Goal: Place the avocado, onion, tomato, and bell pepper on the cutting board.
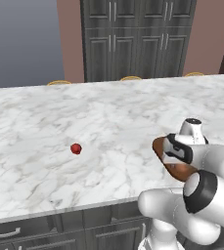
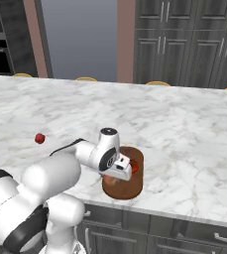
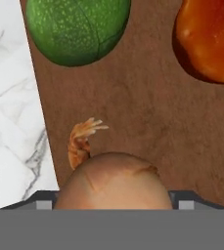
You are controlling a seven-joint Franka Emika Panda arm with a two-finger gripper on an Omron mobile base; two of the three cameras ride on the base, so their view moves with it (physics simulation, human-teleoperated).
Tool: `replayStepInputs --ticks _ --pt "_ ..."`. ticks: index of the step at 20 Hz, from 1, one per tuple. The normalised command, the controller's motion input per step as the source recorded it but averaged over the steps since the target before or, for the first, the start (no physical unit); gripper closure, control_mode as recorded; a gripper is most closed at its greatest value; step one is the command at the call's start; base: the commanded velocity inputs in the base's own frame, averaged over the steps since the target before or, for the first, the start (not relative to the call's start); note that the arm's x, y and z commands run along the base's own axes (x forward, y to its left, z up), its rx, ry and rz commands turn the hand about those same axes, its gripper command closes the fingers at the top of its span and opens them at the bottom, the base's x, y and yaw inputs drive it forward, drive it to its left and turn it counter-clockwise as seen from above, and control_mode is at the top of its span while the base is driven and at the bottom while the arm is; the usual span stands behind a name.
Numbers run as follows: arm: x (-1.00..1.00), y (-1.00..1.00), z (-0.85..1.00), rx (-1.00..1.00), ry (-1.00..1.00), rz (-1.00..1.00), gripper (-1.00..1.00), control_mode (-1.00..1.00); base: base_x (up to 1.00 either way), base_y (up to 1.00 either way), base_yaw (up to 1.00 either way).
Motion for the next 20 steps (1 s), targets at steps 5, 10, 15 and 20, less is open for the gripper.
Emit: replayStepInputs --ticks 5,10,15,20 --pt "0.1 0.0 -0.32 0.0 0.06 0.0 -1.0 -1.0 0.0 0.0 0.0" --pt "0.03 0.0 -0.1 0.0 0.01 0.0 -1.0 -1.0 0.0 0.0 0.0" --pt "0.01 0.01 0.0 0.0 0.0 0.0 -1.0 -1.0 0.0 0.0 0.0" --pt "0.0 0.0 0.0 0.0 0.0 0.0 -1.0 -1.0 0.0 0.0 0.0"
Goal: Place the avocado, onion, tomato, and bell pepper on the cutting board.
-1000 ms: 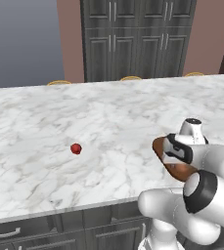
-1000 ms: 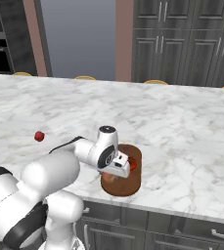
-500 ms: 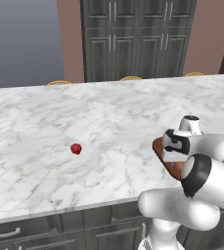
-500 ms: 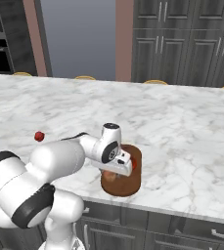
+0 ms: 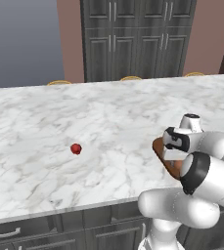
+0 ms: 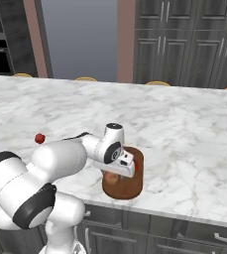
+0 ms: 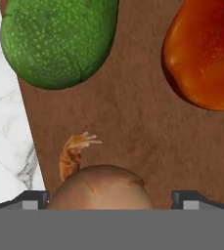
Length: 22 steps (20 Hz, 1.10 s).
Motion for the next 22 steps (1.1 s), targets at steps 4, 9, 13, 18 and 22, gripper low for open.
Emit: replayStepInputs --ticks 4,9,13,18,22 --pt "0.0 0.0 0.15 0.0 -0.05 0.0 -1.0 -1.0 0.0 0.0 0.0" --pt "-0.05 0.0 0.26 0.0 -0.09 0.0 -1.0 -1.0 0.0 0.0 0.0" --pt "-0.07 0.16 0.57 0.0 -0.14 0.01 -1.0 -1.0 0.0 0.0 0.0" --pt "-0.1 0.75 0.67 0.0 -0.08 0.01 -1.0 -1.0 0.0 0.0 0.0" --pt "0.0 1.0 0.59 0.0 -0.04 0.0 -1.0 -1.0 0.0 0.0 0.0"
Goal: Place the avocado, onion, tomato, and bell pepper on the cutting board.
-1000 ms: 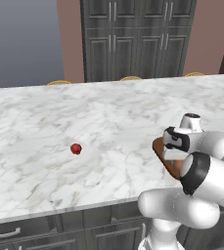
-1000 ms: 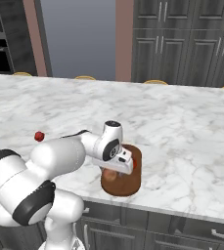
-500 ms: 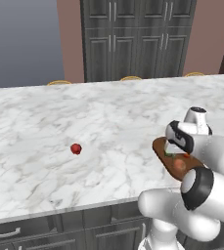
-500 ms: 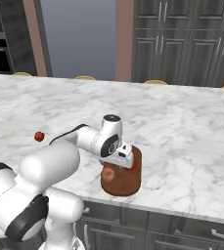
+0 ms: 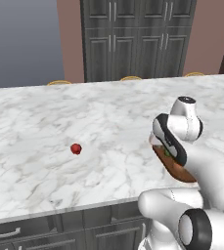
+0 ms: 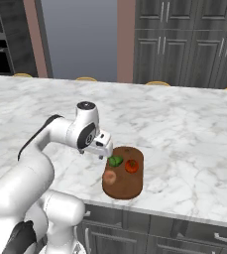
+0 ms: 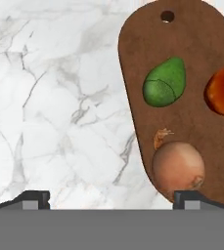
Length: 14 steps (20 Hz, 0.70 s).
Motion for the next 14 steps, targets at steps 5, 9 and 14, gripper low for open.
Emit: replayStepInputs --ticks 5,9,14 --pt "0.0 1.0 0.43 0.0 0.0 0.0 -1.0 -1.0 0.0 0.0 0.0" --pt "0.0 0.97 0.23 0.0 -0.02 0.0 -1.0 -1.0 0.0 0.0 0.0" --pt "0.04 0.99 0.09 0.0 0.0 0.0 -1.0 -1.0 0.0 0.0 0.0"
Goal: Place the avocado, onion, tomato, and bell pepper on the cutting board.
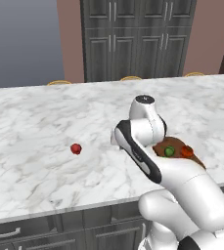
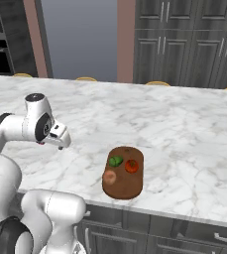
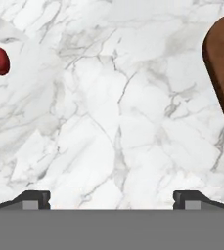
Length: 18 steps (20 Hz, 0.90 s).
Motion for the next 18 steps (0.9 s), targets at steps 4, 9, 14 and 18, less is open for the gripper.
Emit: replayStepInputs --ticks 4,9,14,18 --pt "0.27 0.88 0.0 0.0 0.01 0.0 -1.0 -1.0 0.0 0.0 0.0" --pt "0.44 0.62 0.0 0.0 0.07 0.06 -1.0 -1.0 0.0 0.0 0.0" --pt "0.5 0.33 0.05 0.01 0.14 0.16 -1.0 -1.0 0.0 0.0 0.0" --pt "0.41 0.51 0.0 0.0 0.03 0.13 -1.0 -1.0 0.0 0.0 0.0"
